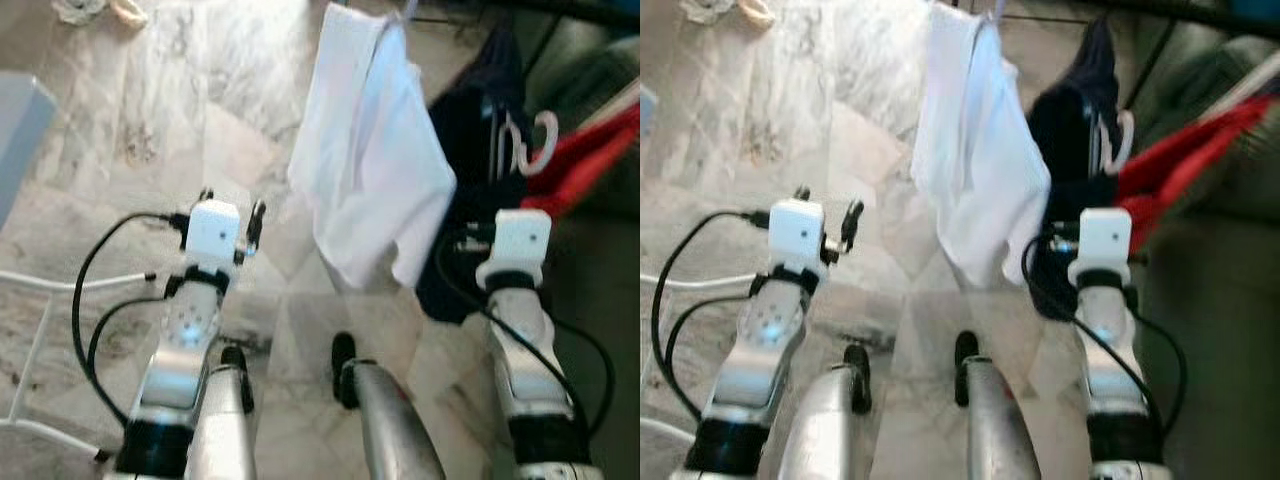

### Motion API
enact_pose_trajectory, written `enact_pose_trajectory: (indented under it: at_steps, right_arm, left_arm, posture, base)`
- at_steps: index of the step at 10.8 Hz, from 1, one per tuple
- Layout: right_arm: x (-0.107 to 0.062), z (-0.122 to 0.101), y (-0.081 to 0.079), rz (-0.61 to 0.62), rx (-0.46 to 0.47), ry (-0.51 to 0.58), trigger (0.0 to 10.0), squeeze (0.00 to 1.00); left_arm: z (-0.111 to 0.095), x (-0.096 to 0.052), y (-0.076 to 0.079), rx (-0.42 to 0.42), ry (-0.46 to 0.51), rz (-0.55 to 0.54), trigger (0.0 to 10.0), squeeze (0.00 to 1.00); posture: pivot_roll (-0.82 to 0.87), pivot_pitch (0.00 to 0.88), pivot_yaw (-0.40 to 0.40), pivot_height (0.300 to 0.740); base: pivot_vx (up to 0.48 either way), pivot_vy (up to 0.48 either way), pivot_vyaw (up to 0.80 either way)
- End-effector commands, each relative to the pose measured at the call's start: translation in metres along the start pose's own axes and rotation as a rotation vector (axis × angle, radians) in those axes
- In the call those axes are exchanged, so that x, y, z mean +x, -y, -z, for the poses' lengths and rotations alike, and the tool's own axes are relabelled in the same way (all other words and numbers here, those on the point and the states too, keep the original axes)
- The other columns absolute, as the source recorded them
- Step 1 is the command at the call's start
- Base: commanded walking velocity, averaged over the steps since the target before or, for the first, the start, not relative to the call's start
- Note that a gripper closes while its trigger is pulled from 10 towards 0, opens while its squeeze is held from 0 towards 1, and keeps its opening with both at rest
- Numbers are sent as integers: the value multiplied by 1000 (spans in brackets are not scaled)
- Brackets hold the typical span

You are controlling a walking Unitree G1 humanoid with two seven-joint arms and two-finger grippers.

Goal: Hang hanger

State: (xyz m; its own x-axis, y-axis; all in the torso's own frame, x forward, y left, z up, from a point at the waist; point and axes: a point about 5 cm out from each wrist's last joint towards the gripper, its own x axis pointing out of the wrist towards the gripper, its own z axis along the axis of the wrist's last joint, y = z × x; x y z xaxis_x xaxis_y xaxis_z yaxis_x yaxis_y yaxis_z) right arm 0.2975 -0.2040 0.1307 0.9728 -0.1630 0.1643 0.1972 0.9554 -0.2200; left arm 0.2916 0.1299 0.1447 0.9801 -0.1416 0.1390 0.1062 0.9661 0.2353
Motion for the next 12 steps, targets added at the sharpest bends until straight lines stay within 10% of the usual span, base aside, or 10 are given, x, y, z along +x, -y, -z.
enact_pose_trajectory:
  at_steps: [1, 8, 12]
  right_arm:
    - [1, 0, 6, 20, -2, 13, 10000, 0]
    - [13, 4, 28, 167, -22, 67, 10000, 0]
    - [22, 2, 6, 66, 60, 85, 10000, 0]
  left_arm:
    - [3, 0, 3, -6, -3, 4, 10000, 0]
    - [-2, 35, 28, -17, 95, 92, 10000, 0]
    - [-2, 39, 16, 20, 119, 16, 10000, 0]
  posture:
    - [-12, 298, -29, 740]
    - [-104, 83, 17, 740]
    - [-67, 90, 7, 740]
  base:
    - [0, 0, 0]
    - [0, 0, 0]
    - [0, 0, 0]
